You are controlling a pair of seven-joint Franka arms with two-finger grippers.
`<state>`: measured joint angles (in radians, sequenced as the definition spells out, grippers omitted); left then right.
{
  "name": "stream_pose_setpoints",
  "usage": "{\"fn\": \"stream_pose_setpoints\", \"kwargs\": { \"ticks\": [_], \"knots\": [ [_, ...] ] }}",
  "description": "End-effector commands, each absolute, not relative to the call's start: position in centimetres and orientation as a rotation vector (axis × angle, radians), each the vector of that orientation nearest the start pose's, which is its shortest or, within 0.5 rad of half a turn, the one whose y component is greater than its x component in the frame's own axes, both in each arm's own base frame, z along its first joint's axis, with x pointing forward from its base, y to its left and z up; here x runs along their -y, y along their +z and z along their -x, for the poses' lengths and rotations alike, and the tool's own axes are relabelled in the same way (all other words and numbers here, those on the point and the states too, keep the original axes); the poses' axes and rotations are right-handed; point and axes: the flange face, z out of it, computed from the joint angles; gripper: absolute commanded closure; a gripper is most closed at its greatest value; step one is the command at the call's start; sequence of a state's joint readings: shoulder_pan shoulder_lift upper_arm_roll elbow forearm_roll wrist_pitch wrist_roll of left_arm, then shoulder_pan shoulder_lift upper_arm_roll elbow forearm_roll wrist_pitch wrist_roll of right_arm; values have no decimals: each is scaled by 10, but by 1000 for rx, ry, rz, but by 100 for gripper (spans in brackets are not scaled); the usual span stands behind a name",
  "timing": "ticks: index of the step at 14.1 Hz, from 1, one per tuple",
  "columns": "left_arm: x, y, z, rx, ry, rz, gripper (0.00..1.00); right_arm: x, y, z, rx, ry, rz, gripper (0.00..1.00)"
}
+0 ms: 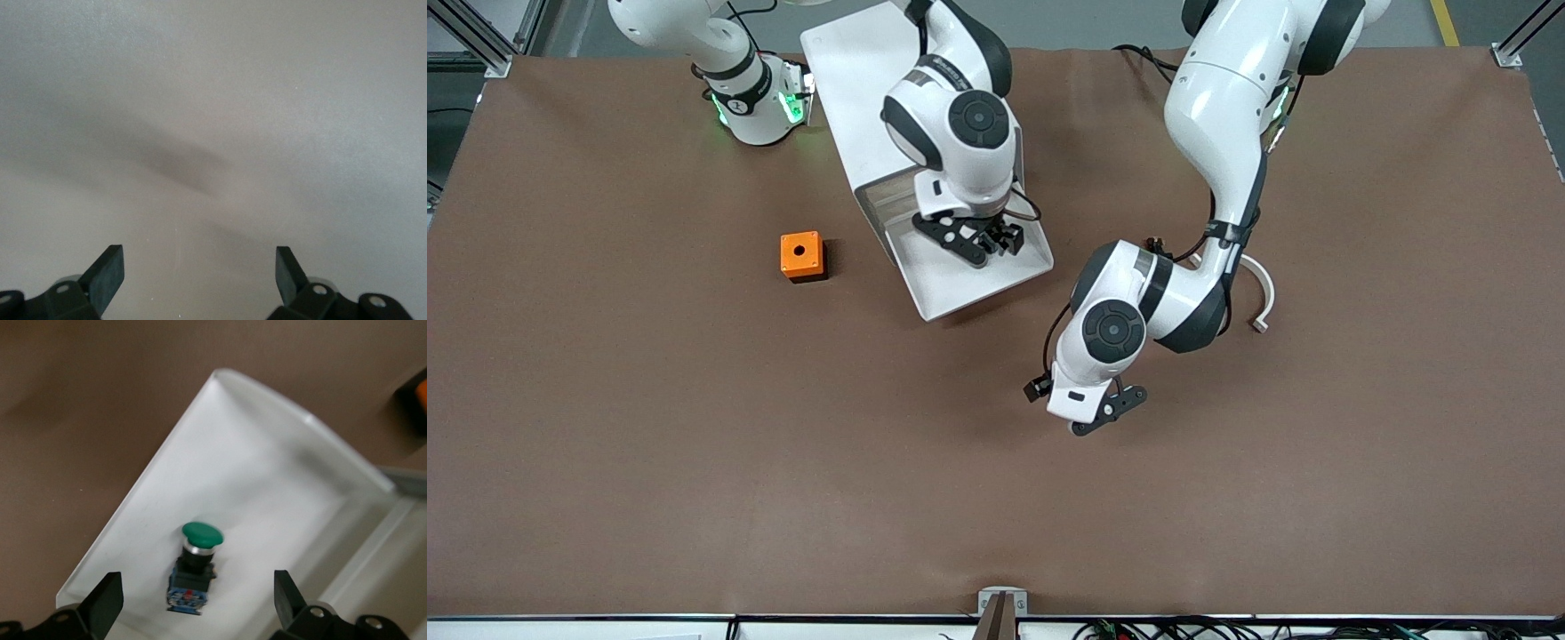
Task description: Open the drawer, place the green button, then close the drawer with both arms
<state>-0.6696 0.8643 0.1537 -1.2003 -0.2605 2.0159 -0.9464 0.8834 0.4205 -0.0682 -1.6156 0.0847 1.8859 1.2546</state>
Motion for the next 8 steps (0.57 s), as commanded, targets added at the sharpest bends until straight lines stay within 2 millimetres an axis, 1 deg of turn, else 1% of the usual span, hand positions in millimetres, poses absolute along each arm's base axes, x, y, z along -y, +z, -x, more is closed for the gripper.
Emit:
{"fn": "stream_pose_setpoints", "kwargs": {
  "ticks": [1, 2, 3, 4, 5, 6, 8],
  "knots": [
    [418, 272, -626, 743, 116, 3088, 0, -443, 424, -477, -468, 282, 3220, 0],
    [419, 271, -625, 730, 103, 3080, 0, -422, 445, -490, -413, 279, 3209, 0],
    [425, 270, -621, 717, 86, 3068, 0, -397, 461, -504, -357, 279, 3199, 0],
    [429, 269, -617, 716, 68, 3054, 0, -368, 478, -516, -301, 279, 3190, 0],
    [434, 273, -613, 725, 60, 3052, 0, -337, 494, -529, -266, 276, 3185, 0],
    [442, 272, -608, 724, 67, 3054, 0, -308, 506, -538, -232, 263, 3198, 0],
    [444, 271, -606, 702, 69, 3059, 0, -248, 531, -553, -122, 255, 3216, 0]
  ]
}}
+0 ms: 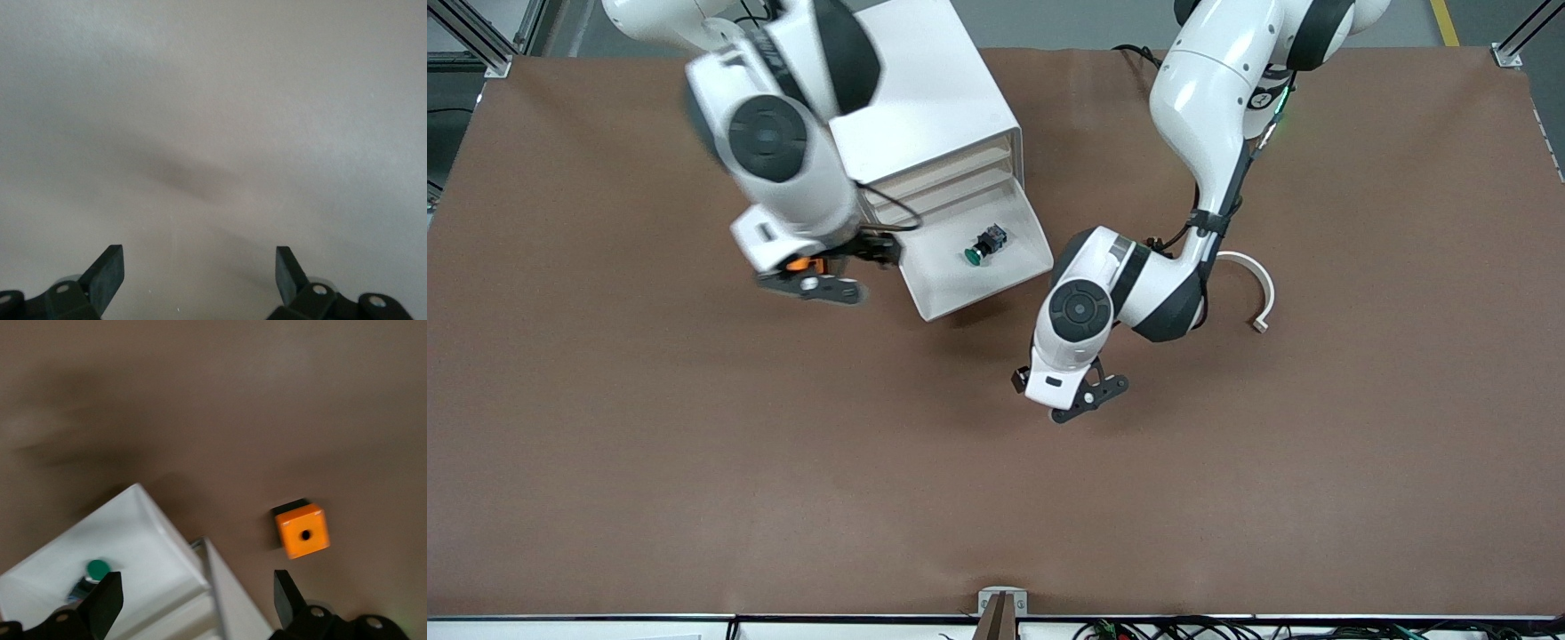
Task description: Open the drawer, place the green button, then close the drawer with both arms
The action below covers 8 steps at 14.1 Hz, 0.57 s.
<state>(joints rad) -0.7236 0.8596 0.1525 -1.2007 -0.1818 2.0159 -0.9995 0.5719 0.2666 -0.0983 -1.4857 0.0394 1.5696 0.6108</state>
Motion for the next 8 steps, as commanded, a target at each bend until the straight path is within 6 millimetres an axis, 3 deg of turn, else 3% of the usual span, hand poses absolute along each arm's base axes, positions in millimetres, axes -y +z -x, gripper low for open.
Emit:
{"fn": "stream_pose_setpoints", "kwargs": {
  "ticks": [1, 5, 8],
  "knots": [
    [447, 271, -603, 693, 70, 3062, 0, -218, 542, -560, -79, 253, 3207, 0],
    [469, 272, -582, 645, 106, 3110, 0, -112, 573, -572, -8, 253, 3181, 0],
    [484, 265, -564, 604, 121, 3141, 0, -59, 582, -574, -4, 245, 3178, 0]
  ]
}}
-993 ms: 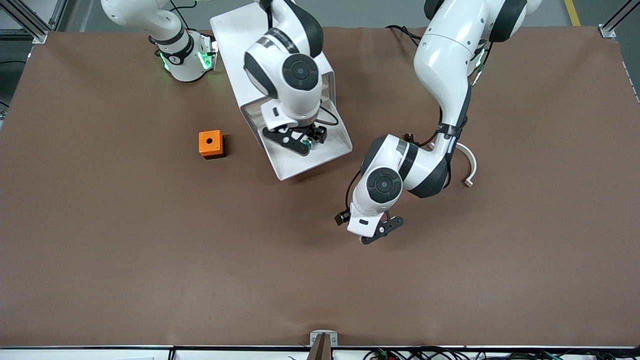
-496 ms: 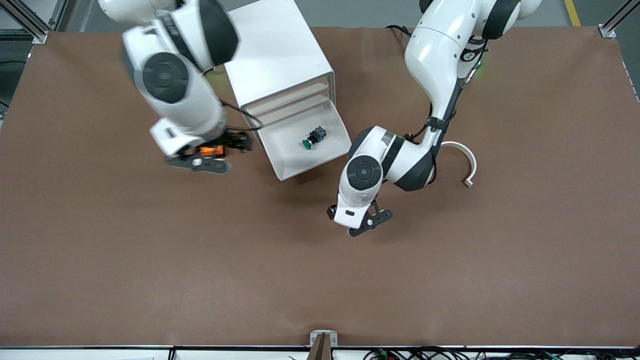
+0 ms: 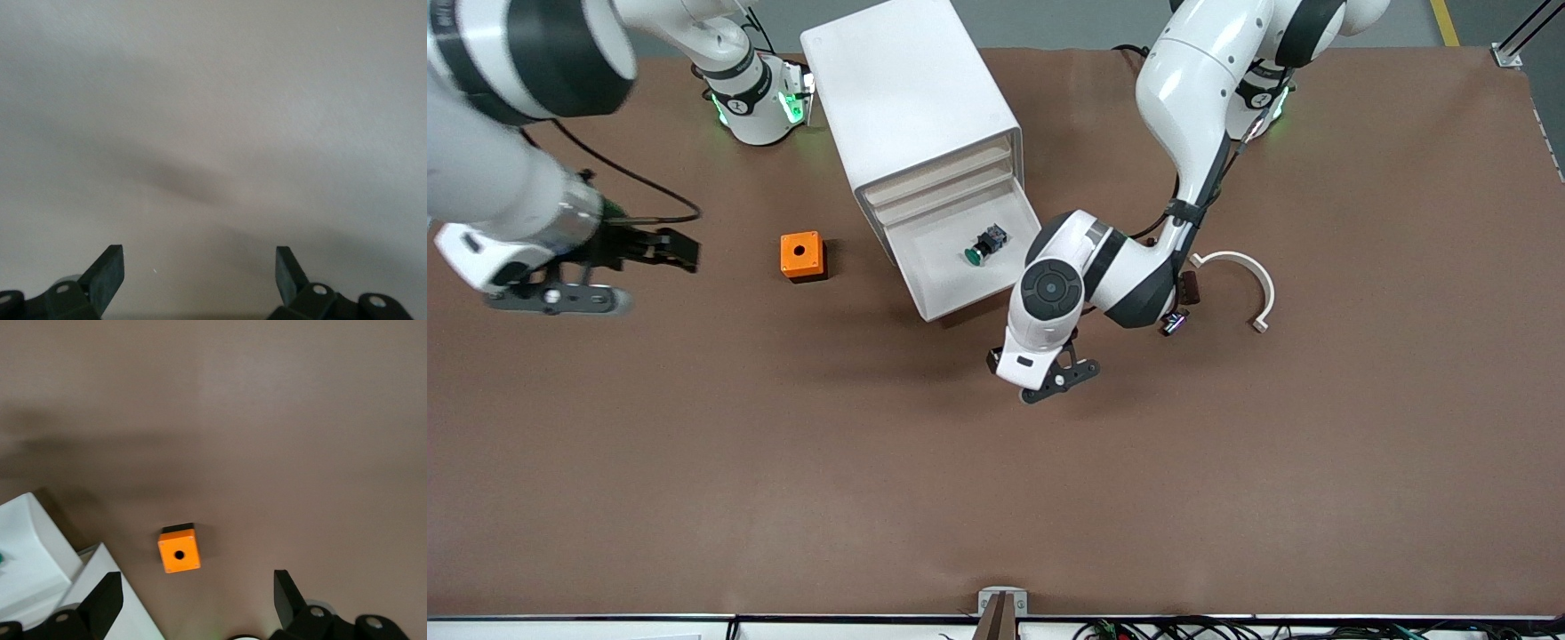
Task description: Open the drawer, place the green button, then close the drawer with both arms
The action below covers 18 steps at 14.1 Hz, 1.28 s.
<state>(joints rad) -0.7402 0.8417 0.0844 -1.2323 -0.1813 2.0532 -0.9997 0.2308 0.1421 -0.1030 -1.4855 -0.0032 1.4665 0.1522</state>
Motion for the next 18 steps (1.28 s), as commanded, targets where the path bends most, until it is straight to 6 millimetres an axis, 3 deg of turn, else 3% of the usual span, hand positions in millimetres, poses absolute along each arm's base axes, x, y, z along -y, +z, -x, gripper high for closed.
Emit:
{"fn": "stream_pose_setpoints", "kwargs": {
  "ticks": [1, 3, 7, 11, 14, 16, 18],
  "knots": [
    [489, 263, -557, 587, 119, 3158, 0, -44, 582, -575, -11, 249, 3174, 0],
    [495, 257, -542, 556, 100, 3181, 0, -19, 579, -576, -67, 274, 3165, 0],
    [515, 242, -499, 462, 141, 3164, 0, -4, 572, -574, -60, 341, 3155, 0],
    [535, 245, -463, 392, 202, 3176, 0, 22, 572, -574, 28, 340, 3129, 0],
    [544, 240, -451, 393, 241, 3178, 0, 23, 577, -575, 13, 319, 3132, 0],
    [551, 240, -441, 404, 291, 3186, 0, 25, 598, -579, 11, 244, 3140, 0],
    [556, 238, -436, 444, 357, 3197, 0, 13, 608, -580, 39, 216, 3153, 0]
  ]
}}
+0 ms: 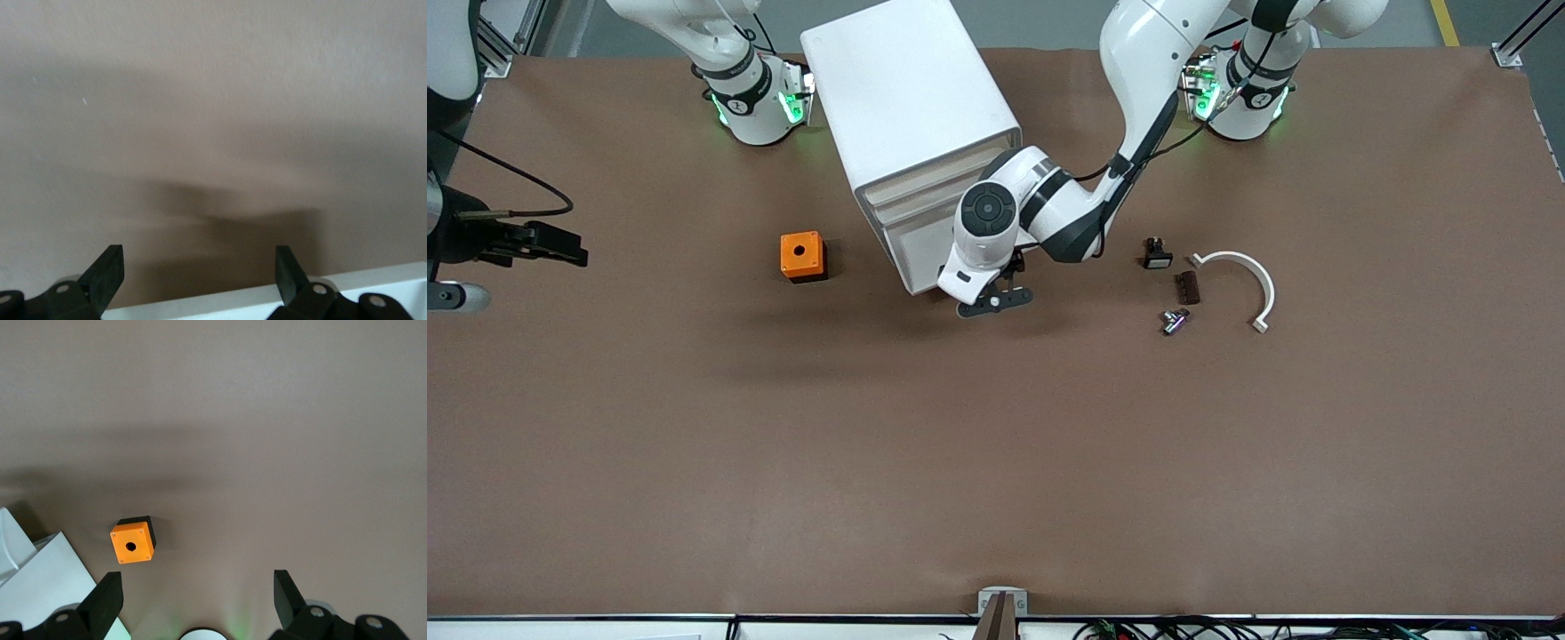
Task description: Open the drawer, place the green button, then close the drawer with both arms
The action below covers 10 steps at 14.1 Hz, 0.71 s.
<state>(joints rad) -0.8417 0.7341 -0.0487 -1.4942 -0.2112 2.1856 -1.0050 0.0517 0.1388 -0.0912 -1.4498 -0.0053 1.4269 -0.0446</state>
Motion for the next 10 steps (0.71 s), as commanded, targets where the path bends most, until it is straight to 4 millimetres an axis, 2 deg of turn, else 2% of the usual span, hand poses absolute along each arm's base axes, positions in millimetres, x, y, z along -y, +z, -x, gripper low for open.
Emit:
{"fn": "stream_pose_setpoints", "kwargs": {
  "ticks": [1, 3, 6, 8, 9, 10],
  "knots": [
    [557, 235, -433, 466, 389, 3195, 0, 16, 610, -578, 27, 218, 3149, 0],
    [559, 234, -430, 518, 456, 3203, 0, 15, 606, -570, 30, 320, 3131, 0],
    [559, 231, -428, 586, 539, 3203, 0, 20, 611, -570, 16, 287, 3121, 0],
    [567, 230, -417, 607, 613, 3206, 0, 34, 615, -568, -32, 272, 3090, 0],
    [568, 231, -416, 630, 643, 3205, 0, 44, 635, -568, -59, 201, 3096, 0],
    [569, 226, -412, 654, 681, 3198, 0, 46, 646, -568, -64, 167, 3095, 0]
  ]
}}
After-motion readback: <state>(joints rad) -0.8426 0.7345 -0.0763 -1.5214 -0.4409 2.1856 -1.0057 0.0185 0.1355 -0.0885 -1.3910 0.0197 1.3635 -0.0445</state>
